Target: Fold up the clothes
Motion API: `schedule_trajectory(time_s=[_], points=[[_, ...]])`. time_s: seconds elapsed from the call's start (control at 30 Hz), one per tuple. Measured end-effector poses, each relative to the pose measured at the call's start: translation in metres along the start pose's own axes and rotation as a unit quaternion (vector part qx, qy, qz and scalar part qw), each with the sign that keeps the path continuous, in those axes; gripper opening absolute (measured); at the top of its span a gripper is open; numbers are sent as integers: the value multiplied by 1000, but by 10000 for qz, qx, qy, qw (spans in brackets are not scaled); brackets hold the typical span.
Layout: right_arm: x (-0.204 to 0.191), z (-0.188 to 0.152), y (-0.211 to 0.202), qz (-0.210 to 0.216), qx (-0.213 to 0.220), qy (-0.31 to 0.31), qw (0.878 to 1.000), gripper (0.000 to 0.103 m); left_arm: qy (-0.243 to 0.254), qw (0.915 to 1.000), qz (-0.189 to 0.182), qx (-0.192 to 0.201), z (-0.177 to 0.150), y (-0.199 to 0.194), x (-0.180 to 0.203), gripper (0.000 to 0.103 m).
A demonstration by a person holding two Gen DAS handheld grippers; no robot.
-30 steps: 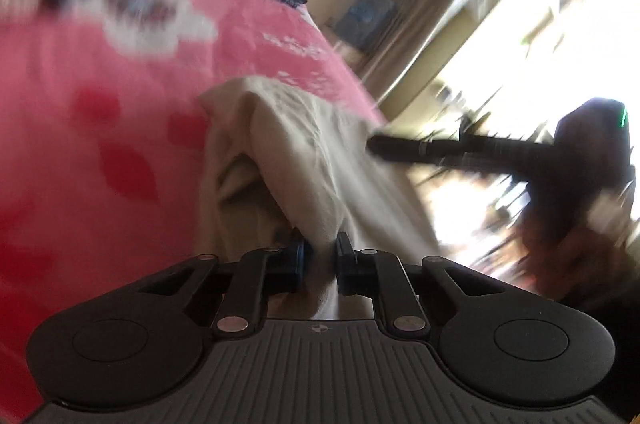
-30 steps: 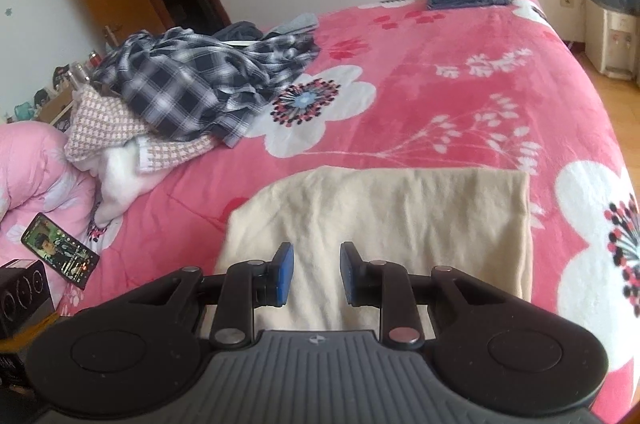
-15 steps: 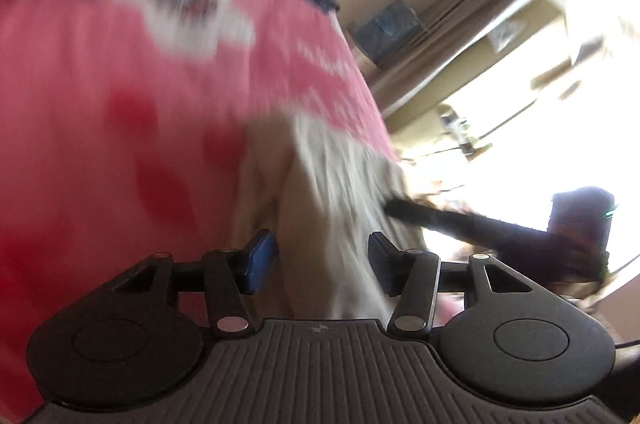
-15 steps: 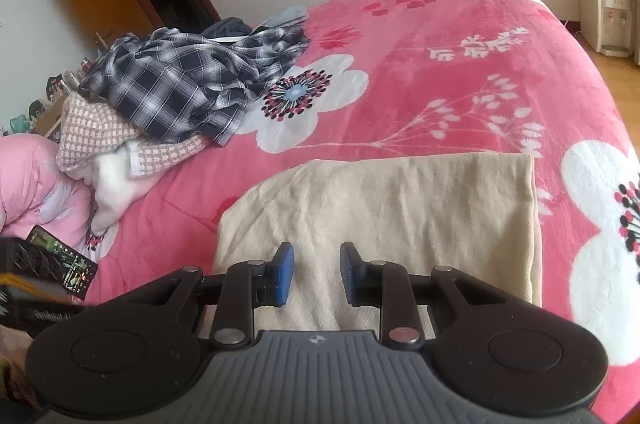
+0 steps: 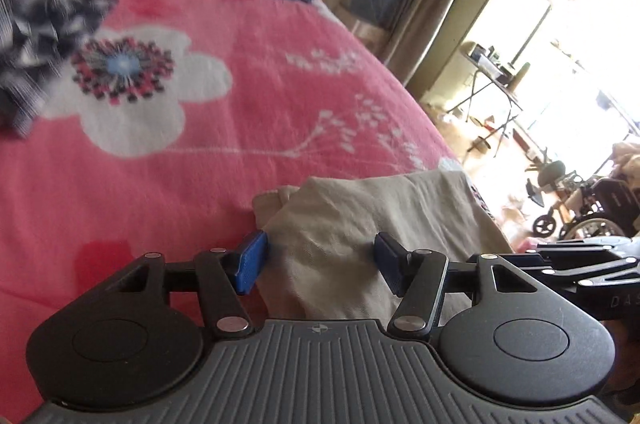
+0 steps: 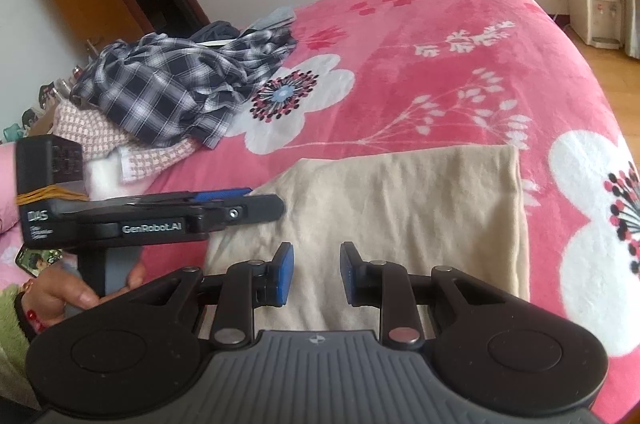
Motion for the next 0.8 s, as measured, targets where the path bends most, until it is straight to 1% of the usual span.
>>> schedule_trajectory(time_s=[0.13, 0.17, 0.2, 0.23, 0.27, 0.37, 0.4, 0.43, 0.47, 0.53, 0.6, 0.63, 0.7, 0.73, 0.77, 0.8], points=[[3, 0, 2, 17, -39, 67, 10000, 27, -209, 9993, -262, -164, 4, 8, -10, 59], [4, -1, 3, 27, -48, 73, 10000, 27, -272, 9988, -342, -202, 5, 10, -13, 57], [4, -1, 3, 35, -56, 76, 9999, 27, -347, 9981, -447, -240, 5, 12, -15, 54], [3, -1, 4, 41, -62, 79, 9999, 27, -434, 9970, -563, -291, 6, 14, -18, 45], [3, -1, 4, 47, -67, 81, 9999, 27, -516, 9961, -641, -331, 6, 16, -21, 40], [3, -1, 5, 54, -63, 95, 9999, 27, -495, 9961, -657, -316, 6, 15, -20, 26], [3, -1, 5, 54, -59, 102, 9999, 27, -448, 9966, -635, -292, 6, 13, -18, 23], [3, -2, 5, 53, -59, 106, 9999, 27, -356, 9975, -563, -244, 6, 9, -13, 18], [3, -2, 5, 48, -59, 111, 9999, 27, -204, 9986, -453, -171, 6, 5, -6, 16], [5, -2, 4, 35, -66, 130, 9999, 27, 143, 9997, -197, -10, 6, -3, 11, 15], [6, -3, 5, 20, -84, 160, 9998, 27, 735, 9968, 229, 230, 1, -12, 36, 15], [7, -2, 5, 13, -92, 173, 9998, 27, 1086, 9925, 436, 354, -3, -15, 50, 15], [8, -3, 5, 2, -100, 189, 9998, 27, 1806, 9779, 869, 595, -12, -20, 76, 15], [8, -3, 5, -5, -101, 190, 9998, 27, 2087, 9707, 968, 690, -17, -22, 86, 15], [8, -3, 5, -12, -101, 191, 9998, 27, 2242, 9670, 946, 761, -21, -24, 92, 15], [8, -3, 5, -16, -100, 193, 9998, 27, 2248, 9675, 858, 780, -21, -25, 92, 15]])
Point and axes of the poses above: each gripper's, at about its wrist camera, not at the fingertips, and y roughly the way its jaws point, x to its right, z to its top, the point moved 1 cm from there along y, roughly the way its jaws point, and after that the axes turned 9 degrees about -x, right-handed, at the moved point
